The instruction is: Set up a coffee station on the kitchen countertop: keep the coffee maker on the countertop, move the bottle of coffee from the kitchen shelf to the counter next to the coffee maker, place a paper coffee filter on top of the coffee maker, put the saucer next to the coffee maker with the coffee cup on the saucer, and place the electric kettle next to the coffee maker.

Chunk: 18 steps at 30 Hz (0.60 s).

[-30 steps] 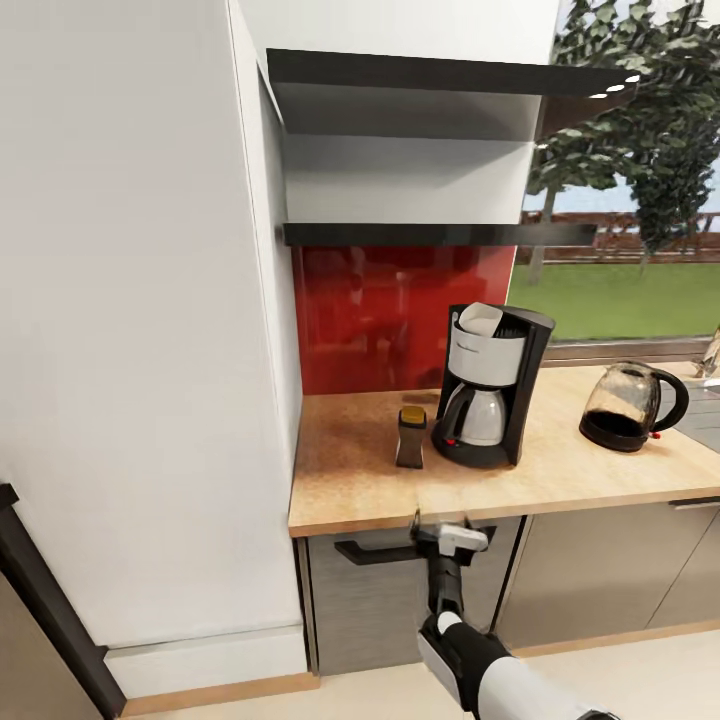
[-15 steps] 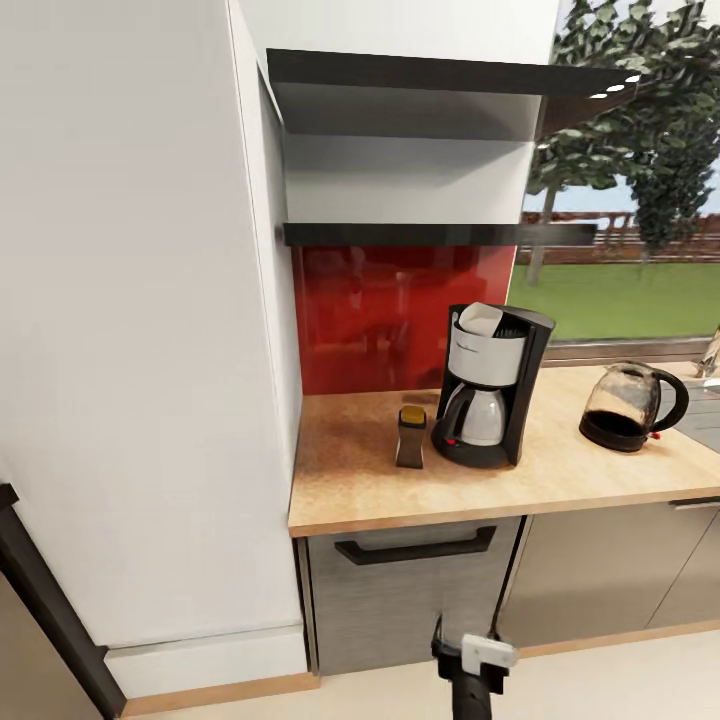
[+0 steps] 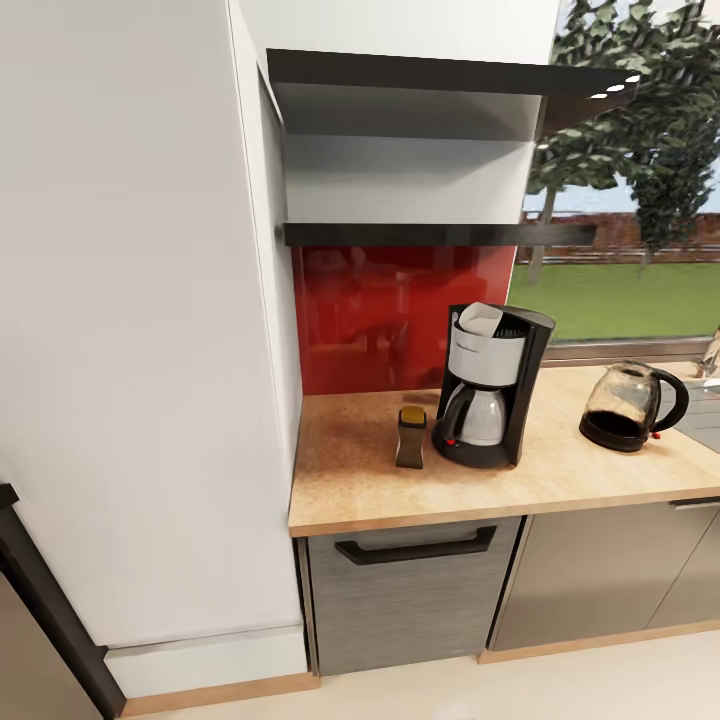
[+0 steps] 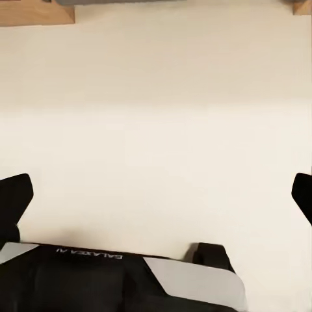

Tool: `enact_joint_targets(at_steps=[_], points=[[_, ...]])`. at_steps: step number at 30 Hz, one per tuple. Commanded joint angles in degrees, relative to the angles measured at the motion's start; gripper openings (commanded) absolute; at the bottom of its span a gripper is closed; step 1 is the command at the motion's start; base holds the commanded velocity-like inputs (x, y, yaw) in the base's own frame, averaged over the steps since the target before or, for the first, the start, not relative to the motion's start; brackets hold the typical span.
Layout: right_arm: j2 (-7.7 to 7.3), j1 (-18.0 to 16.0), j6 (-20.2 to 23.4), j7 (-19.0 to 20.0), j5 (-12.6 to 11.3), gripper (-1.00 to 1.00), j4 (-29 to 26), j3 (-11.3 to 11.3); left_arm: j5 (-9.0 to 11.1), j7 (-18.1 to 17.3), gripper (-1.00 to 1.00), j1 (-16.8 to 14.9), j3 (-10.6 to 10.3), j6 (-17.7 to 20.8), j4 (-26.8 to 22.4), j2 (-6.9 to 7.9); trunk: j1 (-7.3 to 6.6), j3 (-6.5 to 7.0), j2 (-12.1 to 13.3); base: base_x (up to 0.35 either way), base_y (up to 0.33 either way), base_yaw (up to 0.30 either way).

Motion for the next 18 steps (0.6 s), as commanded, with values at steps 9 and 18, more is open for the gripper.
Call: enact_joint_targets(at_steps=[9, 18], points=[[-0.19, -0.03, 1.09, 0.02, -0.62, 1.00, 0.00, -2.28, 0.60, 0.05, 1.00, 0.03, -0.05, -0.17, -0.09, 0.02, 0.01, -0.06, -0.05, 0.000, 0.000, 0.000], [0.23, 1.06, 1.19, 0.44, -0.55, 1.00, 0.09, -2.35, 1.06, 0.08, 1.00, 0.10, 0.03, -0.25, 0.08, 0.00, 0.01, -0.06, -0.05, 0.000, 0.000, -0.115]])
